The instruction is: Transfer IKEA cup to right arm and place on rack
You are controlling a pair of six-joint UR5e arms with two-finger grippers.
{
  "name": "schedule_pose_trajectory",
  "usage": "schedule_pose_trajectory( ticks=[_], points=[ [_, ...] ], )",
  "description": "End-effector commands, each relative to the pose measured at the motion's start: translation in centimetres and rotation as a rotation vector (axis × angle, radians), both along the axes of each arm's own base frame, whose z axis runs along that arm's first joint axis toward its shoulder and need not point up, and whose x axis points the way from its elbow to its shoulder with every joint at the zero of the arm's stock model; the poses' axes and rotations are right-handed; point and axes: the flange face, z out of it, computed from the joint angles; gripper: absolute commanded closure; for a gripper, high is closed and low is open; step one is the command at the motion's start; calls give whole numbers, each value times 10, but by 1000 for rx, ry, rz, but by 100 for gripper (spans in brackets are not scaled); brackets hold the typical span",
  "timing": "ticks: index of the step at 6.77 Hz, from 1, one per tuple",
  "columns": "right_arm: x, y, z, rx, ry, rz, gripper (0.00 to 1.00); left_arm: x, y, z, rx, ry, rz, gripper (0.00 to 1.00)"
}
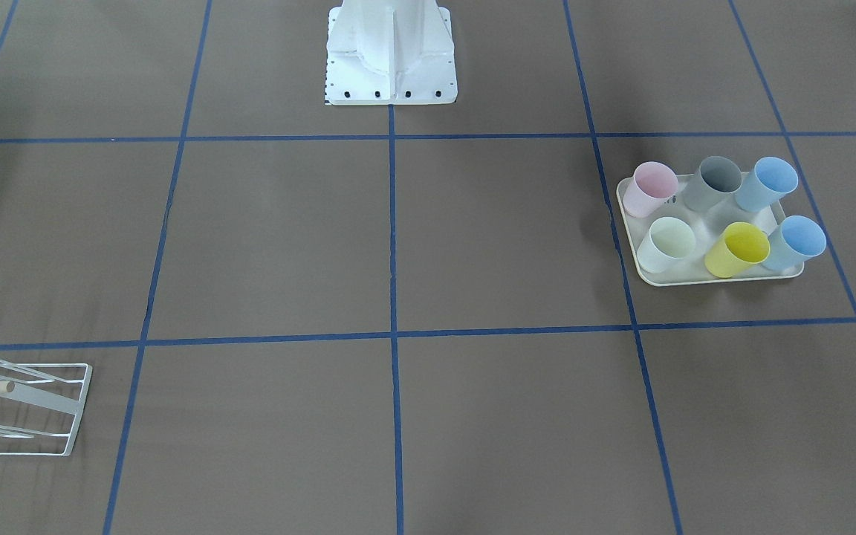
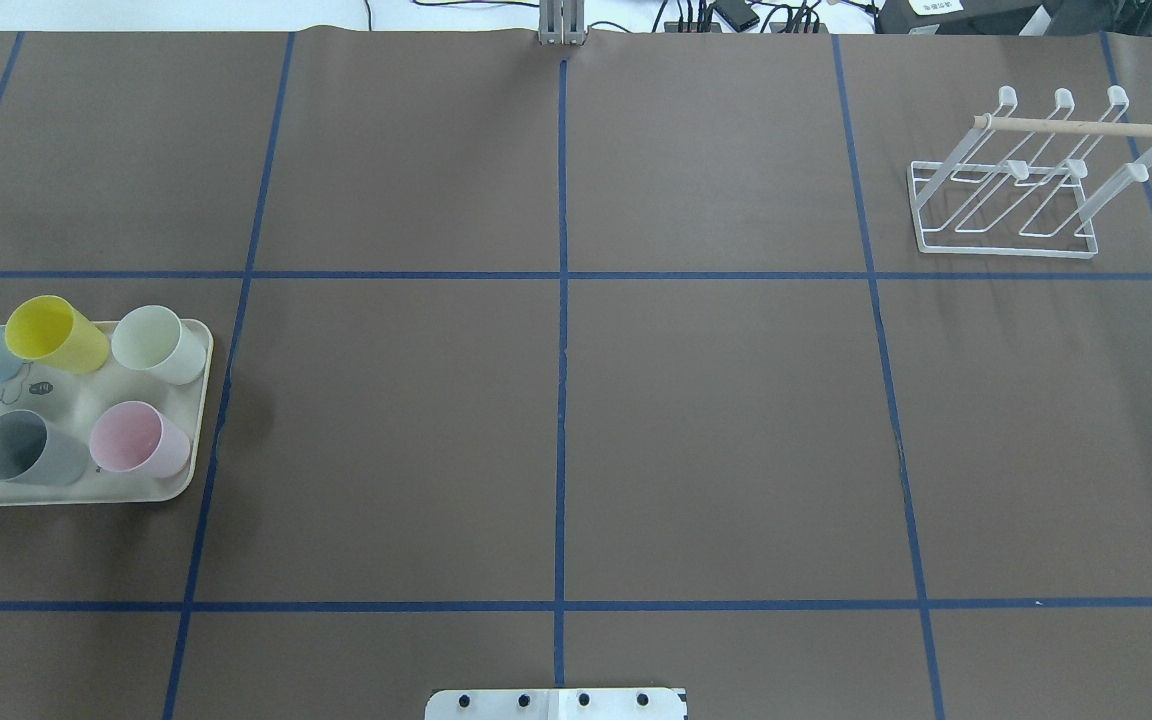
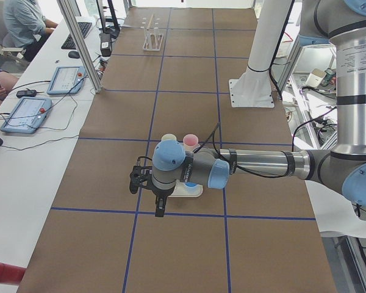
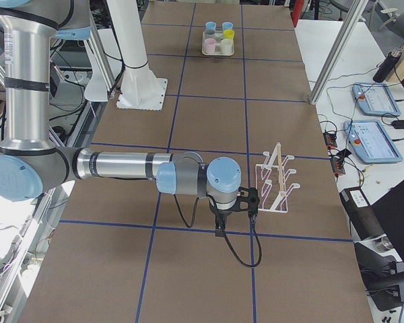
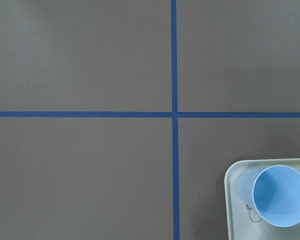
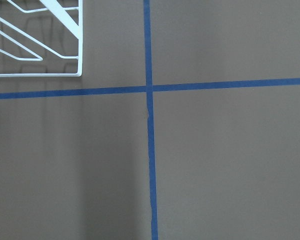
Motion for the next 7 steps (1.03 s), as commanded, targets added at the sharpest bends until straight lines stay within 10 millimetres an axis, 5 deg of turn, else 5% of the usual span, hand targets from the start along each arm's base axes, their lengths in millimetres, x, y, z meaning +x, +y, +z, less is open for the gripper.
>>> schedule_pose_trajectory(
  ticks=[1, 4, 7],
  points=[
    [-1, 0, -2, 0, 0, -2, 0, 0, 2, 1, -3, 1, 0, 0],
    [-7, -7, -10, 18, -16, -12, 0, 0, -1, -8, 22, 2, -1, 0],
    [-28, -18, -42, 84, -23, -56, 0, 5, -12, -25, 54, 23, 7, 0]
  ],
)
